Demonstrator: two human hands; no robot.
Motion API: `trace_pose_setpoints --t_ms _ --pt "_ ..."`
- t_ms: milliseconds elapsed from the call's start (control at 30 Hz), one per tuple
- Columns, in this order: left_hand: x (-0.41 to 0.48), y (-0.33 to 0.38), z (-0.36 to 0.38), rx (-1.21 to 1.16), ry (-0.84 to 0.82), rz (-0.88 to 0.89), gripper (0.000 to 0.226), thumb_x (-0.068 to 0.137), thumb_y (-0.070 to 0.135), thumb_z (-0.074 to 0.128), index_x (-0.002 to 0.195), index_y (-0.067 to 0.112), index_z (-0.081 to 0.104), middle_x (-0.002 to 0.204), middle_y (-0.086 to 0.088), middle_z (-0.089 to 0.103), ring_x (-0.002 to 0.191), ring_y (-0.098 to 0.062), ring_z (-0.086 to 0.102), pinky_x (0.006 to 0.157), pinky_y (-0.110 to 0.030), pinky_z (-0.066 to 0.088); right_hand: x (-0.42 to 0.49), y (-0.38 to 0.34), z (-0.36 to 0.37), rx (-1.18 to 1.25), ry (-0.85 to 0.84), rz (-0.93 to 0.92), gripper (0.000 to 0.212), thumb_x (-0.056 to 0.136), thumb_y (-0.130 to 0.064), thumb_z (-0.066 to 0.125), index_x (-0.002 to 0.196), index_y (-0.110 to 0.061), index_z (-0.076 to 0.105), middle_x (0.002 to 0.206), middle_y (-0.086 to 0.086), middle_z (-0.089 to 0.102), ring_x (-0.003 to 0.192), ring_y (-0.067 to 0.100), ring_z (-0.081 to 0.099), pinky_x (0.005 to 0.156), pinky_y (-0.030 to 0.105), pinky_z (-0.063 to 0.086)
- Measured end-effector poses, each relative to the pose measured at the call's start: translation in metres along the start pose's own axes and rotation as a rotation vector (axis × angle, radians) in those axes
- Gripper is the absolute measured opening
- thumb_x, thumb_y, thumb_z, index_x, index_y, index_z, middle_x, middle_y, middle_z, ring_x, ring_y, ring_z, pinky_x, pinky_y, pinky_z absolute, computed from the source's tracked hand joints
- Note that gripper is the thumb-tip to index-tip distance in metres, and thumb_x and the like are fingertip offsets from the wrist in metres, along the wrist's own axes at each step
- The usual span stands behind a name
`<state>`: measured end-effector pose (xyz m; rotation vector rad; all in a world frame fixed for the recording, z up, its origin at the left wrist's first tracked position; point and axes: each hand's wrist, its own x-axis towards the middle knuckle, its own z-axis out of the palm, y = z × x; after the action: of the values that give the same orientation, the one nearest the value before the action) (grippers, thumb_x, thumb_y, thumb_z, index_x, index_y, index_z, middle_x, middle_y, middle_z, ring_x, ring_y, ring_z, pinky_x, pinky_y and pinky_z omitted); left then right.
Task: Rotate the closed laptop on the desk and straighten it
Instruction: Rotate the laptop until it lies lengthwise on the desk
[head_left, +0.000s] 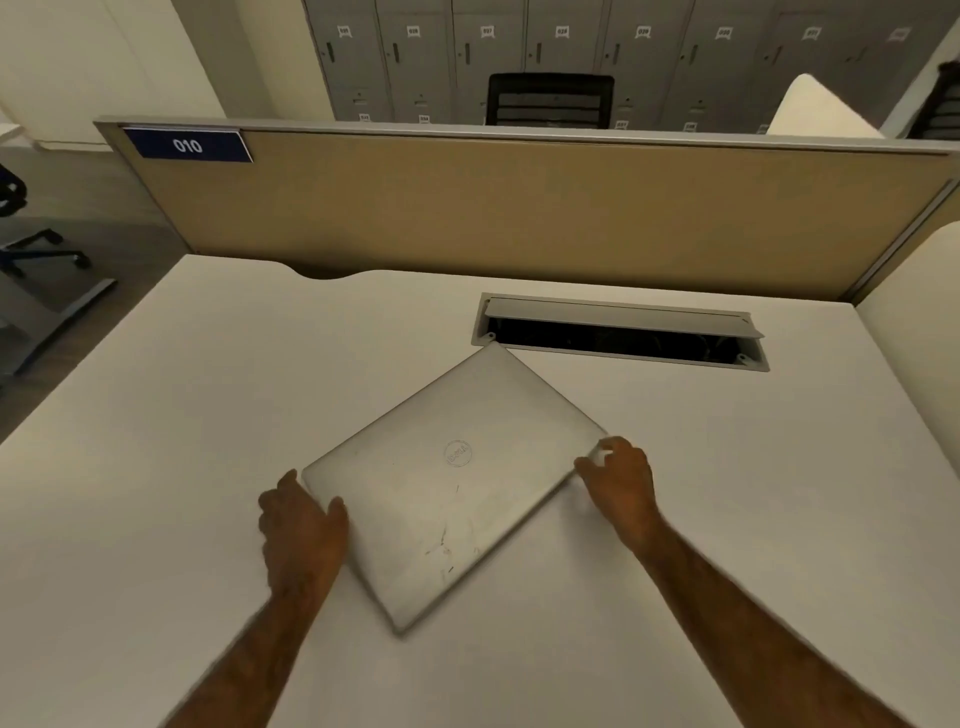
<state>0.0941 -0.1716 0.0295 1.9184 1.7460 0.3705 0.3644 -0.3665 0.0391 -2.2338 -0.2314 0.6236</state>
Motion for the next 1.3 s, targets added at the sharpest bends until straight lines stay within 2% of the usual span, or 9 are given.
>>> trace_pose_setpoints --t_ms 167,267,367,433,533,733,867,1033,1300 --pt "0.056 0.032 0.011 0.129 -0.192 0.235 0.047 0.091 0.029 0.055 0.136 0.014 0.049 0.137 -0.013 0.051 0.125 -0.035 0.048 0.105 -0.045 0.036 -0.073 0.021 0.03 0.449 -0.123 0.273 0.07 0.069 -0.034 0.074 0.133 -0.011 0.056 0.118 0.014 0.068 0.102 0.028 0.067 0.1 0.049 0.052" --pt "0.074 0.045 0.021 0.16 -0.273 0.276 0.046 0.091 0.029 0.052 0.135 0.015 0.051 0.138 -0.01 0.055 0.127 -0.03 0.05 0.108 -0.04 0.035 -0.093 0.011 0.052 0.655 -0.169 0.343 0.062 0.086 -0.015 0.07 0.143 -0.009 0.046 0.112 0.009 0.064 0.097 0.024 0.064 0.103 0.047 0.05" --pt "0.086 0.056 0.03 0.039 -0.359 0.229 0.047 0.087 0.025 0.057 0.134 0.015 0.054 0.14 -0.009 0.054 0.13 -0.03 0.048 0.11 -0.038 0.035 -0.098 0.003 0.064 0.79 -0.129 0.438 0.065 0.085 -0.017 0.07 0.144 -0.013 0.044 0.126 0.009 0.06 0.118 0.027 0.06 0.111 0.046 0.043" --pt "0.091 0.058 0.036 0.014 -0.386 0.209 0.049 0.084 0.021 0.06 0.133 0.017 0.056 0.14 -0.01 0.054 0.13 -0.031 0.049 0.112 -0.039 0.036 -0.098 -0.002 0.066 0.825 -0.111 0.472 0.054 0.075 -0.023 0.073 0.125 -0.023 0.053 0.12 0.003 0.056 0.113 0.025 0.057 0.11 0.042 0.041" --pt "0.093 0.055 0.04 -0.001 -0.383 0.193 0.051 0.083 0.018 0.062 0.133 0.019 0.056 0.14 -0.011 0.054 0.13 -0.03 0.049 0.113 -0.039 0.036 -0.096 -0.006 0.073 0.862 -0.134 0.467 0.038 0.063 -0.027 0.07 0.086 -0.035 0.041 0.098 -0.007 0.046 0.089 0.013 0.049 0.09 0.032 0.042" --pt "0.09 0.059 0.038 -0.016 -0.375 0.183 0.05 0.081 0.014 0.063 0.131 0.017 0.059 0.139 -0.01 0.056 0.127 -0.03 0.052 0.111 -0.037 0.037 -0.104 -0.016 0.077 0.8 -0.056 0.436 0.011 0.086 -0.008 0.061 0.094 -0.01 0.053 0.09 0.002 0.054 0.073 0.012 0.049 0.064 0.025 0.042" --pt "0.086 0.06 0.03 0.005 -0.391 0.181 0.048 0.08 0.019 0.069 0.127 0.018 0.062 0.132 -0.01 0.061 0.119 -0.029 0.058 0.107 -0.037 0.041 -0.099 -0.022 0.073 0.876 -0.099 0.475 0.04 0.073 -0.021 0.07 0.1 -0.019 0.041 0.087 -0.003 0.045 0.074 0.013 0.045 0.071 0.027 0.04" --pt "0.08 0.056 0.028 0.025 -0.432 0.145 0.044 0.078 0.027 0.074 0.121 0.019 0.066 0.132 -0.008 0.062 0.117 -0.029 0.059 0.102 -0.039 0.046 -0.092 -0.012 0.062 0.818 -0.012 0.468 0.011 0.078 -0.012 0.068 0.078 -0.007 0.058 0.075 0.006 0.055 0.069 0.022 0.053 0.067 0.037 0.047" --pt "0.049 0.058 0.038 0.019 -0.488 0.166 0.036 0.075 0.024 0.077 0.109 0.014 0.068 0.124 -0.009 0.064 0.11 -0.027 0.06 0.096 -0.037 0.049 -0.062 0.003 0.01 0.789 -0.068 0.42 0.028 0.087 -0.032 0.066 0.095 -0.005 0.071 0.093 0.011 0.073 0.084 0.029 0.069 0.076 0.039 0.055"
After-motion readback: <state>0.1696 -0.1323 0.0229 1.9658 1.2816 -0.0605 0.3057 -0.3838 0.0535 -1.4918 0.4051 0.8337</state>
